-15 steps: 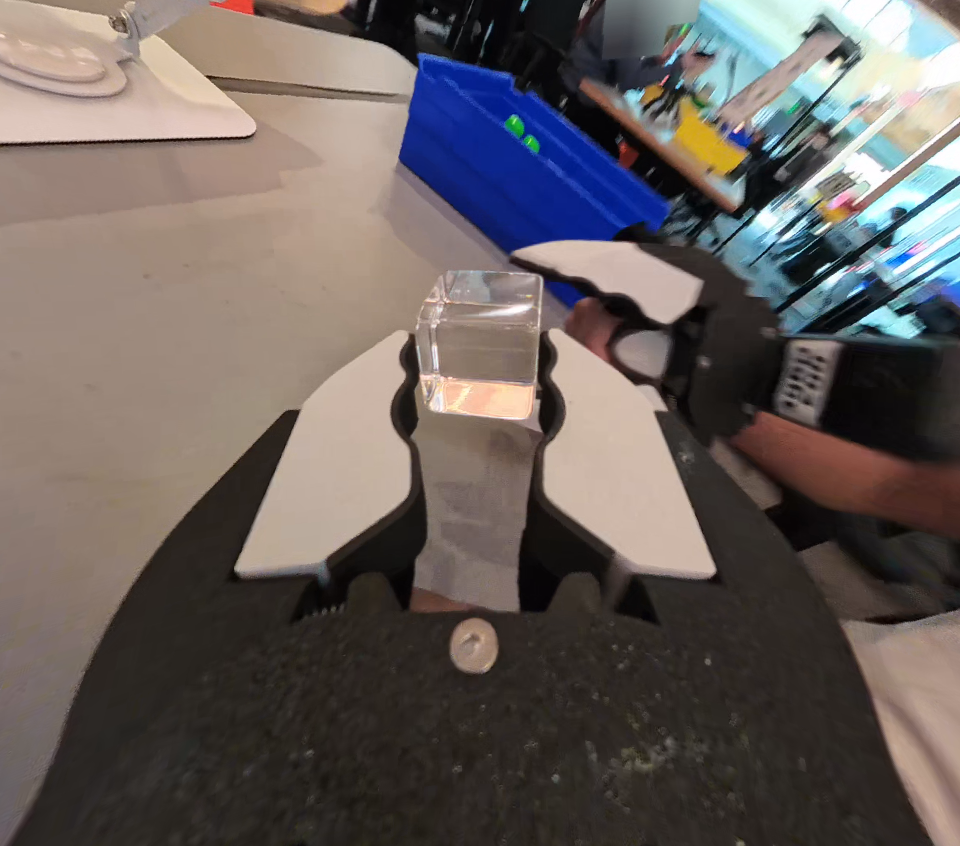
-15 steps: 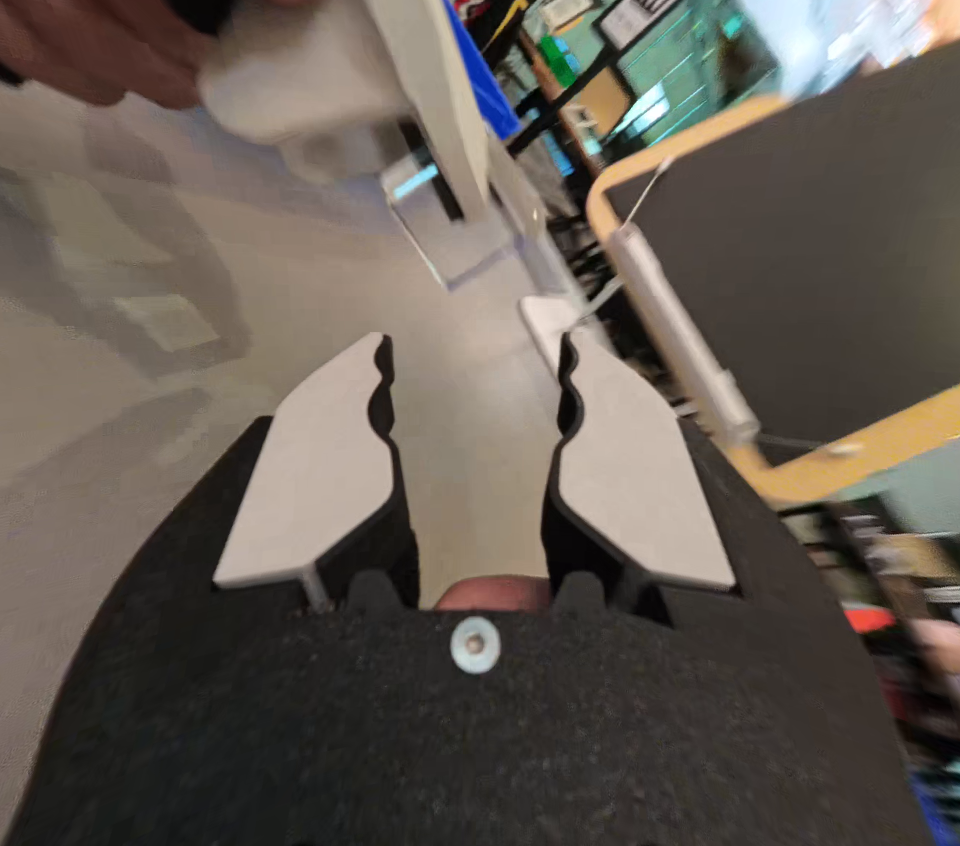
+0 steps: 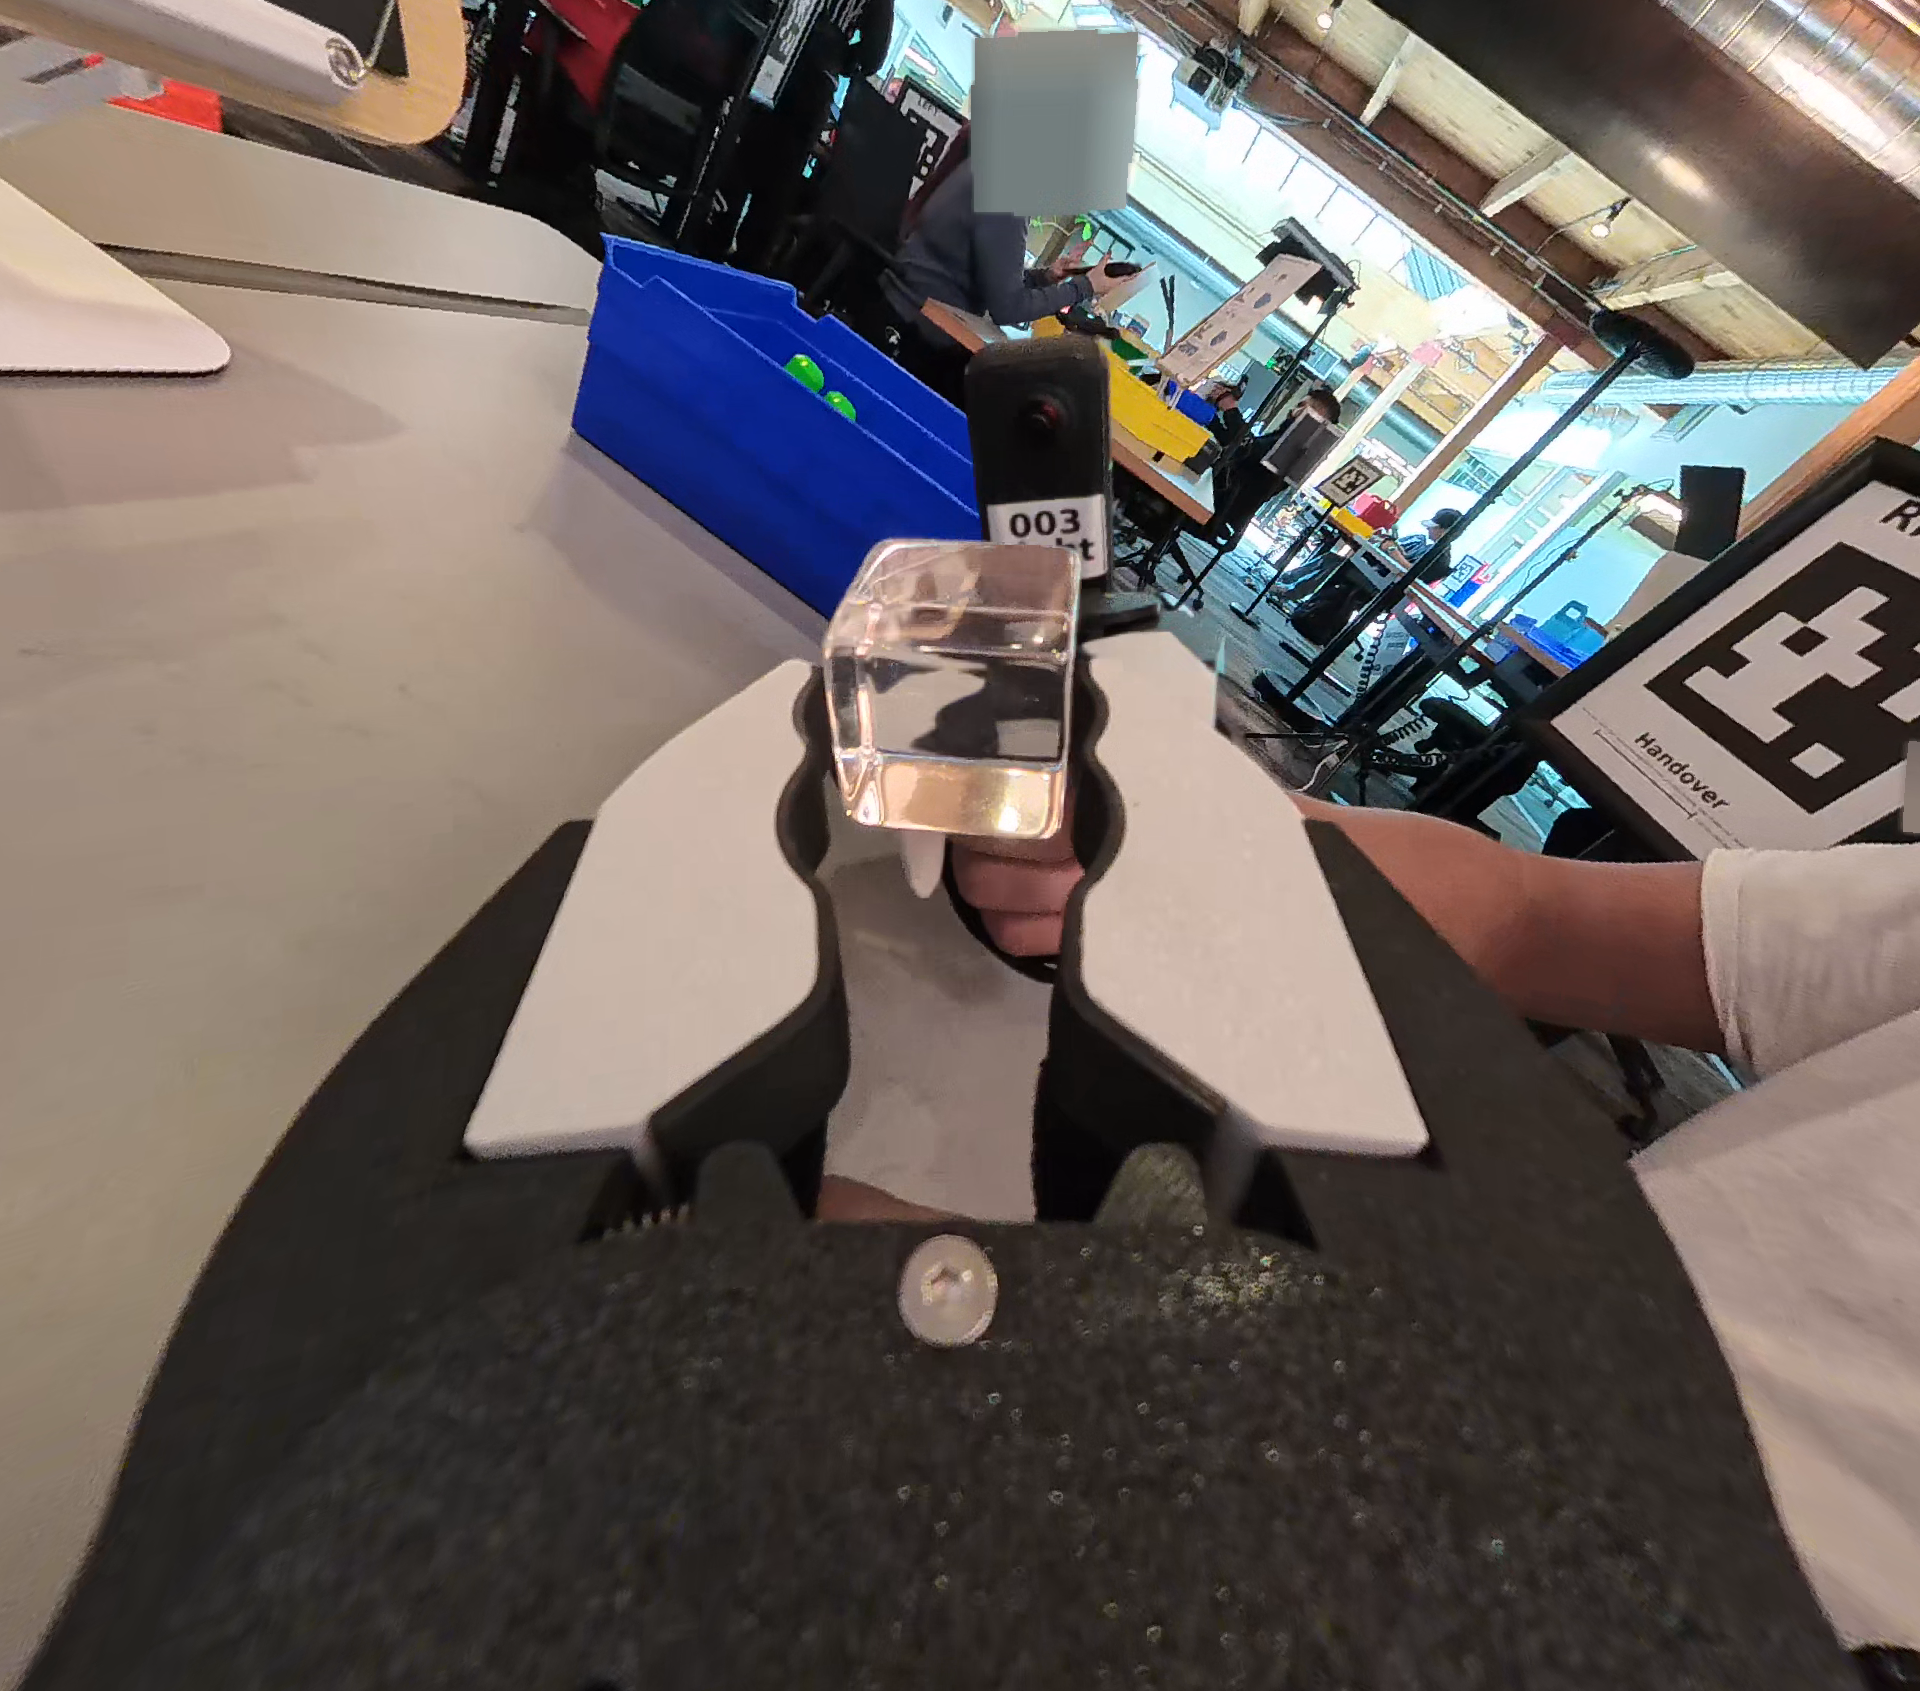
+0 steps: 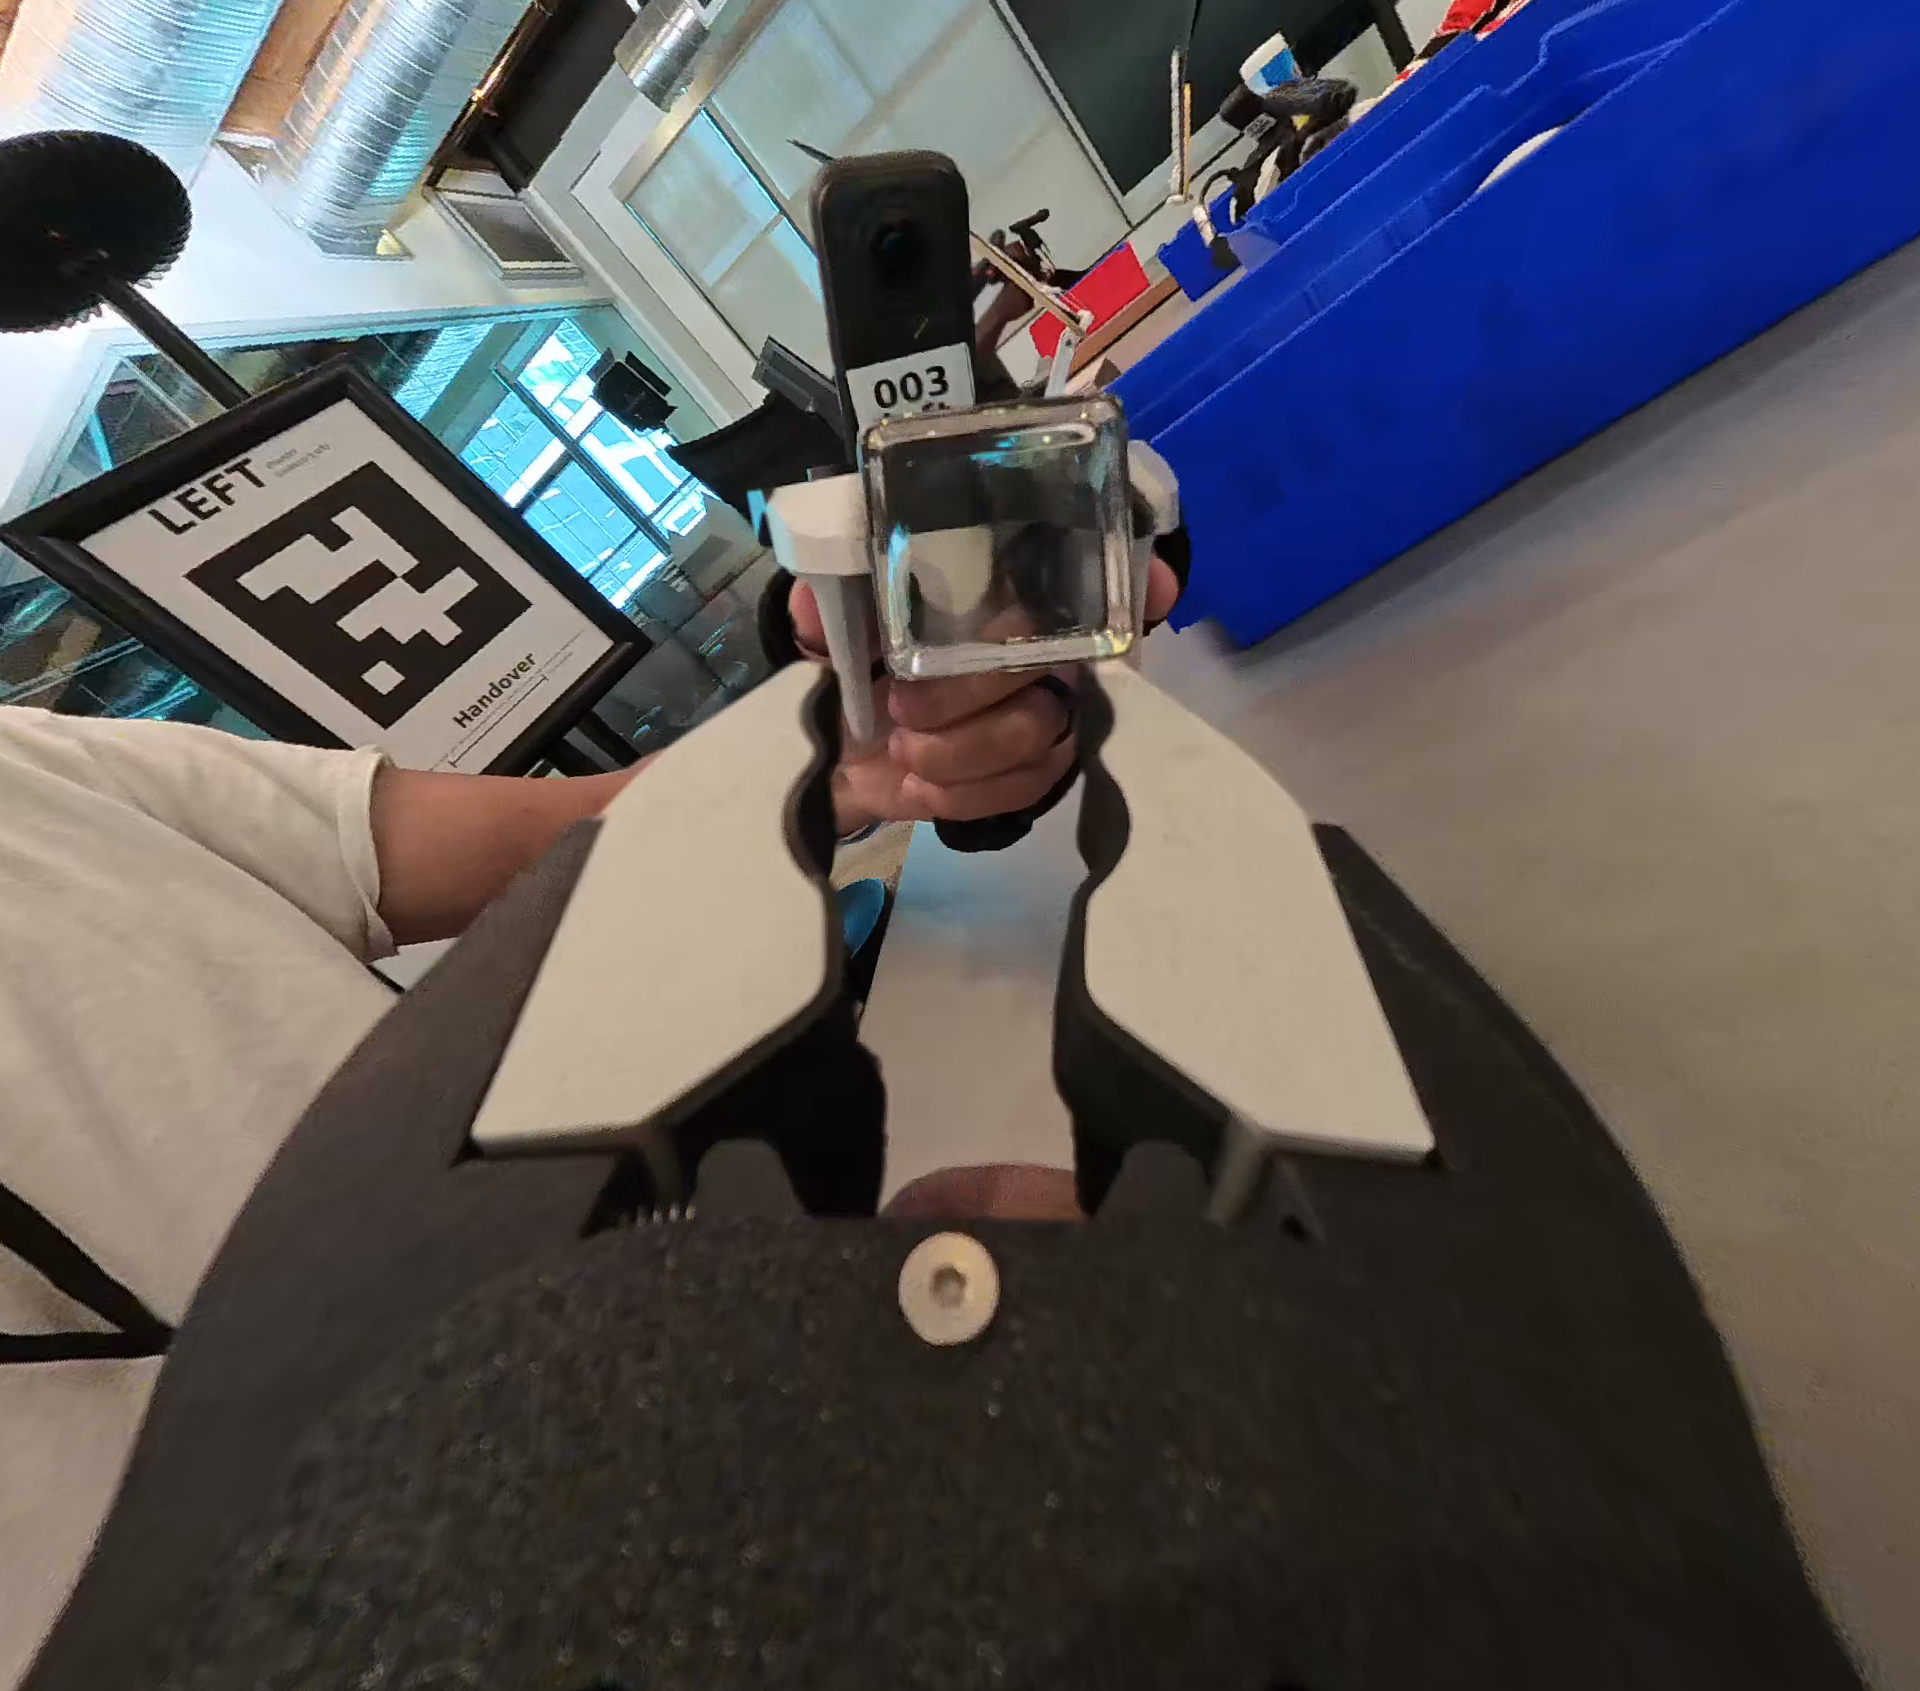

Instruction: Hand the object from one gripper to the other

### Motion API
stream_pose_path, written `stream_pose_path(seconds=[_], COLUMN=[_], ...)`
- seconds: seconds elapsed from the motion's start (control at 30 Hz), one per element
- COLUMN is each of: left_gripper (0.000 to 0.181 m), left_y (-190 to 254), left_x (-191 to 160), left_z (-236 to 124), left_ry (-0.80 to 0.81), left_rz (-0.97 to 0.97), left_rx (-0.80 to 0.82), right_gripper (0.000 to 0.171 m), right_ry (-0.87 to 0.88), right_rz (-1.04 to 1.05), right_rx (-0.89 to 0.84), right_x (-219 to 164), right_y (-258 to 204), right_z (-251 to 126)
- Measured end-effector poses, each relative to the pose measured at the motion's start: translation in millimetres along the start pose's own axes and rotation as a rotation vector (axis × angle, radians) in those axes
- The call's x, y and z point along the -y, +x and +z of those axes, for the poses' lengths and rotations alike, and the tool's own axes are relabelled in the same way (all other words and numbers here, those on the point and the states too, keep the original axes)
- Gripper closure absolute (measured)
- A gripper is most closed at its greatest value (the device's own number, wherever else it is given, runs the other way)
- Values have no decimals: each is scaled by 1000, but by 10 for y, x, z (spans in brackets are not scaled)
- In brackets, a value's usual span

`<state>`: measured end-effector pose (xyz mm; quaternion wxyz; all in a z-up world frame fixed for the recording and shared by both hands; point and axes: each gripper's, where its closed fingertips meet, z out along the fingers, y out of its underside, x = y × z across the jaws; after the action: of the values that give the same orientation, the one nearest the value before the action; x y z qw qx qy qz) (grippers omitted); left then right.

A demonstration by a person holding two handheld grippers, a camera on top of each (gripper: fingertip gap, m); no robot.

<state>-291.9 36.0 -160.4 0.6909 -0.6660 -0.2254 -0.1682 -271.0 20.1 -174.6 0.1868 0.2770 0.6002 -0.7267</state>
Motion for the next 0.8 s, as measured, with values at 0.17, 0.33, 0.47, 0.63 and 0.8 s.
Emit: stream_pose_path(seconds=[0.17, 0.33, 0.47, 0.63, 0.8], left_gripper=[138, 138, 138, 134, 131], left_y=[-32, -9, 3, -16, -538], left_x=[-48, -88, -121, -93, -119], left_z=[28, 57, 92, 81, -132], left_ry=[-25, -39, -53, -51, -201], left_rz=[31, 62, 60, 192, 528], left_rx=[35, 55, 57, 128, 572], right_gripper=[129, 117, 126, 127, 126], right_ry=[14, 18, 16, -8, -48], right_rz=[28, 30, -37, -58, -102], right_rx=[-21, -64, -66, -63, -309], right_x=[-24, -29, 4, 6, 40], right_y=[78, 172, 128, 149, 558], right_z=[9, -4, -31, -72, -337])
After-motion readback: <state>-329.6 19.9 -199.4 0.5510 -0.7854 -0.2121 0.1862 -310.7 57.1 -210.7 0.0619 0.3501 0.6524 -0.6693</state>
